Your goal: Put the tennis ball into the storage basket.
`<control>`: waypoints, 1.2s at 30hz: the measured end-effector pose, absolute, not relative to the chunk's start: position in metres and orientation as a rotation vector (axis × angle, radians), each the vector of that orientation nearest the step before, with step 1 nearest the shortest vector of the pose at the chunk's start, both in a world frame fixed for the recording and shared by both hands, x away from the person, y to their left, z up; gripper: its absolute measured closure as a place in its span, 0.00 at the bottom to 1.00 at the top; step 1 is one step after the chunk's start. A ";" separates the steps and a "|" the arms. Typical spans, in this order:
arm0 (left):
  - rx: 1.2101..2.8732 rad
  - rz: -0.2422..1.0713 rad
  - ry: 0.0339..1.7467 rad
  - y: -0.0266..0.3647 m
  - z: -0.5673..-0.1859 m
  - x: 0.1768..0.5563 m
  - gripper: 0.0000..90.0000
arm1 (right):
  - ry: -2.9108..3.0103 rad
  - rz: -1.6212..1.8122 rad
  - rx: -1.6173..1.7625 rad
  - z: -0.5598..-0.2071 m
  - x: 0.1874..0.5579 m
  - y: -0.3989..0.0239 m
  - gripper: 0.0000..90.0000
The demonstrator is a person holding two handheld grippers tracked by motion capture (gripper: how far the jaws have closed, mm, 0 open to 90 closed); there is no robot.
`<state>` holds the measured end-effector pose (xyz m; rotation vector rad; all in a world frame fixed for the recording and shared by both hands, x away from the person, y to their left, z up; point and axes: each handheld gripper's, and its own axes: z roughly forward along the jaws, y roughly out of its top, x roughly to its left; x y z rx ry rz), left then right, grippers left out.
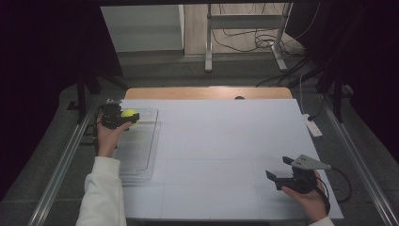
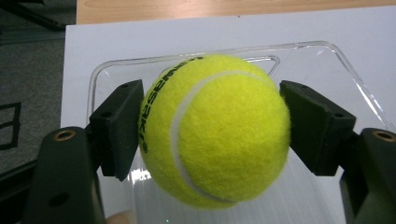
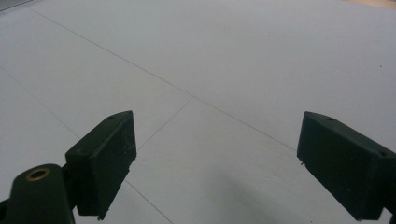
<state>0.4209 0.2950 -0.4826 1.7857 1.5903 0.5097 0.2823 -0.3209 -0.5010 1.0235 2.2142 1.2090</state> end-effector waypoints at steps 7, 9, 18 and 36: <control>1.806 0.505 1.615 0.297 -0.488 0.422 0.30 | 2.214 1.209 1.024 -0.501 0.282 -0.321 0.14; 1.810 0.502 1.616 0.297 -0.488 0.423 0.30 | 2.214 1.209 1.024 -0.501 0.282 -0.321 0.14; 1.837 0.509 1.629 0.295 -0.492 0.424 0.30 | 2.214 1.207 1.024 -0.501 0.282 -0.321 0.14; 1.905 0.532 1.639 0.291 -0.498 0.427 0.30 | 2.215 1.208 1.024 -0.501 0.282 -0.321 0.14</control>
